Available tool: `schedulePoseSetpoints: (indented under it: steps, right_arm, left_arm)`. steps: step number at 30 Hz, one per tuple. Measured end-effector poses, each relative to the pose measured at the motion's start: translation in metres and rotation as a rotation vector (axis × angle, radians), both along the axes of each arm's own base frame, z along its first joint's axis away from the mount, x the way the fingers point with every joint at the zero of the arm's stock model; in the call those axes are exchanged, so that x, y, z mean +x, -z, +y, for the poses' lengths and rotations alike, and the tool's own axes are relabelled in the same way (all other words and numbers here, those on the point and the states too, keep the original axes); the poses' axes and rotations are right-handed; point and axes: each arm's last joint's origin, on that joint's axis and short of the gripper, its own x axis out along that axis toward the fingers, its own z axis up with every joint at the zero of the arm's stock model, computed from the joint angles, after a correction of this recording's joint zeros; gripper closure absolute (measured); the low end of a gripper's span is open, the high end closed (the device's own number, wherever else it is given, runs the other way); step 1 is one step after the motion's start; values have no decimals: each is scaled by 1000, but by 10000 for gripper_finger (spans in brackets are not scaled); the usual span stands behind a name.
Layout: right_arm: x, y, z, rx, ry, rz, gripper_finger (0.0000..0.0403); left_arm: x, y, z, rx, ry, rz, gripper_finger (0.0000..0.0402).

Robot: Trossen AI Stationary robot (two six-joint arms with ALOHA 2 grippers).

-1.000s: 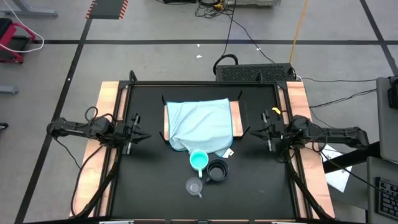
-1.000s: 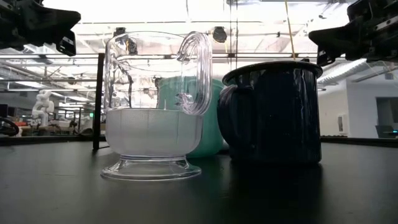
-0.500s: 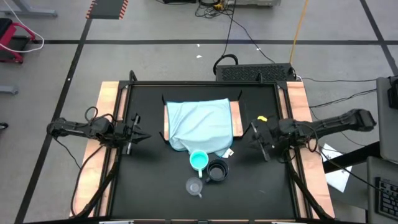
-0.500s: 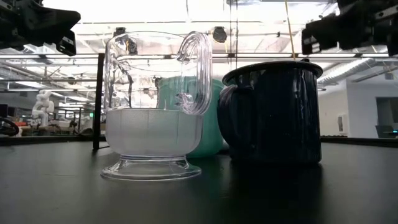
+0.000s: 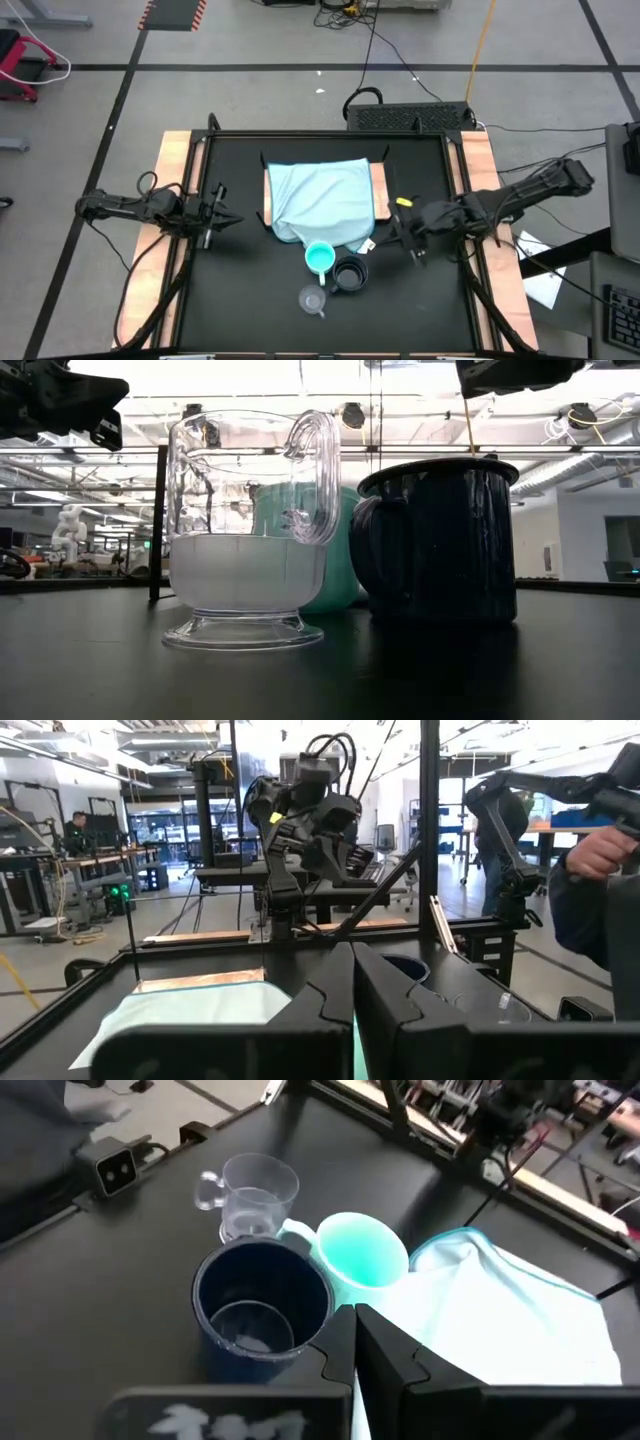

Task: Stack small to large cups/mugs on shelf
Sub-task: Put the dark blue mug on the microfiber cloth on the shelf

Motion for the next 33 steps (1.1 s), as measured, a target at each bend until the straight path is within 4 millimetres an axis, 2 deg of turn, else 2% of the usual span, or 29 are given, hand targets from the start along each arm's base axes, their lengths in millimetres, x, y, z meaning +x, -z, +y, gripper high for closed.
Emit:
schedulePoseSetpoints:
  steps: [9, 17, 23, 28, 33]
  right_arm:
    - [29, -8, 18, 23, 2, 180, 403]
    - [49, 6, 43, 26, -157, 333, 403]
    - [60, 17, 43, 58, -114, 369, 398]
    - [67, 20, 40, 75, -98, 350, 367]
    - [68, 20, 39, 92, -111, 353, 300]
  left_arm:
    - [0, 0, 0, 4, -1, 0, 398]
    - [0, 1, 0, 3, -1, 13, 398]
    - [0, 2, 0, 2, -1, 21, 398]
    - [0, 2, 0, 0, 0, 22, 398]
    - [0, 3, 0, -14, 2, 33, 398]
